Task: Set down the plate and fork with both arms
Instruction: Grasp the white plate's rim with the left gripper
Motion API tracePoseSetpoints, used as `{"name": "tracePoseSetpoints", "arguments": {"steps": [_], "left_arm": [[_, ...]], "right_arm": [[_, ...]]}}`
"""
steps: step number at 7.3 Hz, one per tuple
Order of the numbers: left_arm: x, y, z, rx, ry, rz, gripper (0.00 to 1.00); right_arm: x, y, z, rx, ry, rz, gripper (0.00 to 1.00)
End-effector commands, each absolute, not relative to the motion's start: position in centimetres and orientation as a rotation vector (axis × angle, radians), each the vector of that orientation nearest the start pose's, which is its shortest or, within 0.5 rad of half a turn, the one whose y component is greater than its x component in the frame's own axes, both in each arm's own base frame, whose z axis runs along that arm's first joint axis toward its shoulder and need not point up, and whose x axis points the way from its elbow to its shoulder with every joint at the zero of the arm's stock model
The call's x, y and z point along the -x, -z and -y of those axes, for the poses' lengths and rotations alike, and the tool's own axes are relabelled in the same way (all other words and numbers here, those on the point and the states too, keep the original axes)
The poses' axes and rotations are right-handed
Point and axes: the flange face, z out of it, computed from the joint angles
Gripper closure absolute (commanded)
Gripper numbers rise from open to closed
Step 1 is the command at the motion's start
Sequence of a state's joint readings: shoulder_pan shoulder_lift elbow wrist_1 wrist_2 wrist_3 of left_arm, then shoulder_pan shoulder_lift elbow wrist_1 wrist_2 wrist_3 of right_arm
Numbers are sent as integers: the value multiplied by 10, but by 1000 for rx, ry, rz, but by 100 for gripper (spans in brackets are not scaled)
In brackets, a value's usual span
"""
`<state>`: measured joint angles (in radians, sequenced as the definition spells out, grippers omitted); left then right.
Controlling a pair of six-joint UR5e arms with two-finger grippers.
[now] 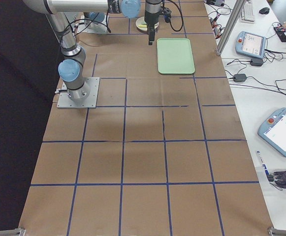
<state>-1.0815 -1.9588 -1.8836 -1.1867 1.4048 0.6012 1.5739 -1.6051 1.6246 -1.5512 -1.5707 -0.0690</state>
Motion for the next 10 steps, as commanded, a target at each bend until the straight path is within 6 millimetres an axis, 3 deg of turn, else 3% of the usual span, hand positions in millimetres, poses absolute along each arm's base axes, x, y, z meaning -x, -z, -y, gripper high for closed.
{"name": "tracePoseSetpoints", "arguments": {"steps": [1, 3, 6, 7, 10], "left_arm": [[-114, -175, 534, -142, -333, -3432, 62], [-115, -172, 533, -141, -340, -3436, 64], [-114, -173, 532, -137, -349, -3439, 92], [-113, -175, 532, -138, -347, -3439, 96], [-108, -190, 539, -134, -269, -3468, 100]], "right_arm": [[-135, -476, 473, 113, -63, -3139, 0], [-134, -477, 473, 113, -60, -3138, 0], [-135, -480, 473, 108, -53, -3137, 0], [-135, -480, 473, 108, -50, -3137, 0], [-135, -479, 474, 113, -53, -3136, 0]]}}
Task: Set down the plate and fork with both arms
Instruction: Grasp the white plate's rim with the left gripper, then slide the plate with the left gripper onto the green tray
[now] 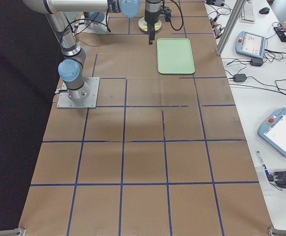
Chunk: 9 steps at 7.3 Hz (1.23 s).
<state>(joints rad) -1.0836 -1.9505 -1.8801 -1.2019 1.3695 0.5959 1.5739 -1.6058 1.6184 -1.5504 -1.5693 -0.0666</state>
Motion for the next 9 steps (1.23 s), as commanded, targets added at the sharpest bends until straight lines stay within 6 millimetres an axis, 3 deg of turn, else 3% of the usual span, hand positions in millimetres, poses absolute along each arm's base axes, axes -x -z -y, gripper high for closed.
{"name": "tracePoseSetpoints", "arguments": {"steps": [1, 3, 5, 7, 8, 9], "left_arm": [[-102, -194, 543, -159, -248, -3472, 100], [-82, -198, 550, -126, -188, -3543, 100], [-30, -216, 569, -114, -168, -3535, 100], [32, -247, 602, -181, -106, -3495, 100], [65, -254, 615, -182, -100, -3488, 100], [98, -247, 632, -252, -100, -3479, 100]], "right_arm": [[-135, -481, 474, 113, -46, -3137, 0], [-135, -481, 474, 111, -43, -3135, 0], [-135, -481, 474, 111, -46, -3135, 0], [-135, -481, 474, 111, -43, -3135, 0], [-135, -481, 474, 113, -45, -3134, 0], [-135, -481, 474, 113, -46, -3135, 0]]}}
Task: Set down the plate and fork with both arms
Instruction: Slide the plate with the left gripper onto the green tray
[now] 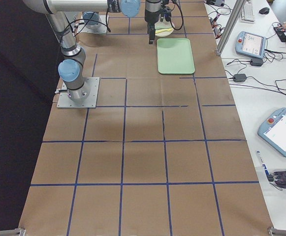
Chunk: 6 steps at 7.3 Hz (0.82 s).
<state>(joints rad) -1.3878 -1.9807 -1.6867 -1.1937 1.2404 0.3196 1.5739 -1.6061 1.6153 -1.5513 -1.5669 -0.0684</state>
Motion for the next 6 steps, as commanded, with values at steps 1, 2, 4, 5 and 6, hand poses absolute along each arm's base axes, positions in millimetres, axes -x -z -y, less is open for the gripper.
{"name": "tracePoseSetpoints", "arguments": {"steps": [1, 2, 4, 5, 6], "left_arm": [[123, -238, 655, -273, -108, -3475, 100], [146, -231, 676, -275, -107, -3471, 100], [187, -214, 691, -193, -151, -3515, 100], [194, -219, 702, -194, -124, -3516, 100], [201, -210, 709, -206, -132, -3515, 100]], "right_arm": [[-135, -481, 474, 111, -46, -3135, 0], [-135, -481, 474, 113, -43, -3135, 0], [-135, -481, 474, 113, -43, -3135, 0], [-135, -481, 474, 111, -43, -3135, 0], [-135, -481, 474, 113, -43, -3135, 0]]}}
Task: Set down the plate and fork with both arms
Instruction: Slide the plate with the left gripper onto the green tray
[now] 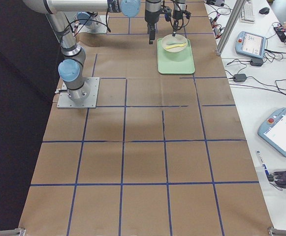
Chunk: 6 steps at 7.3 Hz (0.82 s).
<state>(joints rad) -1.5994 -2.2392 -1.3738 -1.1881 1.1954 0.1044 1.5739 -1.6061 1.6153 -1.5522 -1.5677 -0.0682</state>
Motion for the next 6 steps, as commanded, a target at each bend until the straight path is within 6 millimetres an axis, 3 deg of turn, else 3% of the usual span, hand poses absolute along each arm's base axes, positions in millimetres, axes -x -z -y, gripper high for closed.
{"name": "tracePoseSetpoints", "arguments": {"steps": [1, 2, 6], "left_arm": [[205, -198, 710, -212, -159, -3515, 100], [215, -197, 707, -230, -167, -3510, 100], [222, -190, 704, -220, -202, -3514, 99]], "right_arm": [[-135, -481, 474, 113, -46, -3135, 0], [-135, -481, 474, 111, -46, -3135, 0], [-136, -483, 474, 101, -40, -3128, 0]]}}
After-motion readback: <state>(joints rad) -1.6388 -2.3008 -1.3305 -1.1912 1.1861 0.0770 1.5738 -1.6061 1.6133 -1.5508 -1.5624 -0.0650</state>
